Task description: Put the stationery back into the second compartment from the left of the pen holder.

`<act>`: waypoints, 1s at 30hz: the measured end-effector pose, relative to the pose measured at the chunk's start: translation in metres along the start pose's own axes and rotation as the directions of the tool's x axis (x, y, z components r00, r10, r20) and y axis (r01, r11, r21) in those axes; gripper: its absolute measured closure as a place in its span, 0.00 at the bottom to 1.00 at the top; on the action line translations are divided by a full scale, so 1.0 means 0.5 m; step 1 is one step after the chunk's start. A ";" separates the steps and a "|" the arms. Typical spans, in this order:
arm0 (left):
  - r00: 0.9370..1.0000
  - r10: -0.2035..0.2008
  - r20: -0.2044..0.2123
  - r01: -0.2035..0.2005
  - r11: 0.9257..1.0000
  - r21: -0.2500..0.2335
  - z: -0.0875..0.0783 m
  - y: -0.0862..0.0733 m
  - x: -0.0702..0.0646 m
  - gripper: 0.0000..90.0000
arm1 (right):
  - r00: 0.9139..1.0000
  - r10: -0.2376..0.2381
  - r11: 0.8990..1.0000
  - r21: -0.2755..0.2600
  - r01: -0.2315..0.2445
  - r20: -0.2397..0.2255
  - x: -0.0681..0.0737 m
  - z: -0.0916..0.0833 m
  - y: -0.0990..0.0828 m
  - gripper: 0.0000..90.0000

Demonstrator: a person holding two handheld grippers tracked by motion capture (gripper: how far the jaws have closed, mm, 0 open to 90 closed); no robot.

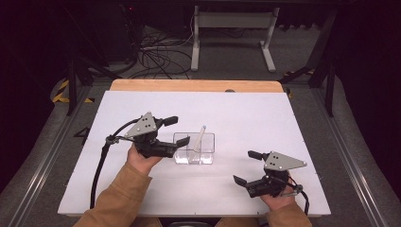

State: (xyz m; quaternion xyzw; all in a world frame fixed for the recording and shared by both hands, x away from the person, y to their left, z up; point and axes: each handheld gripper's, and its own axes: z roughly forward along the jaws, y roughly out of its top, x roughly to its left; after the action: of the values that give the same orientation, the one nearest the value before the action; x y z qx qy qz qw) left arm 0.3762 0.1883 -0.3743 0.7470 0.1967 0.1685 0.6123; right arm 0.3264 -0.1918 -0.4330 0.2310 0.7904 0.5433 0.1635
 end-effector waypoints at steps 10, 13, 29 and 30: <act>1.000 -0.005 0.006 0.005 0.999 0.040 -0.016 0.004 -0.008 0.15 | 1.000 0.006 1.000 -0.012 -0.006 0.008 -0.001 -0.009 -0.001 0.04; 1.000 0.001 0.011 -0.002 0.998 0.066 -0.027 0.006 -0.012 0.13 | 1.000 0.005 1.000 -0.014 -0.005 0.008 -0.001 -0.010 -0.001 0.04; 1.000 -0.009 -0.029 0.013 0.992 0.124 -0.110 -0.049 -0.009 0.02 | 1.000 0.001 1.000 -0.020 -0.001 0.014 0.000 -0.015 -0.003 0.03; 0.999 -0.019 -0.030 0.023 0.992 0.121 -0.116 -0.053 -0.009 0.02 | 1.000 0.003 1.000 -0.018 -0.002 0.015 0.000 -0.015 -0.004 0.03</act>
State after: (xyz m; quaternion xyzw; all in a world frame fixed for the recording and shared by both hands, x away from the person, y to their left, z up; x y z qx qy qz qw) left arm 0.3415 0.2398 -0.3894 0.7783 0.2234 0.1607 0.5644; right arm 0.3225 -0.1983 -0.4323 0.2347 0.7838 0.5490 0.1709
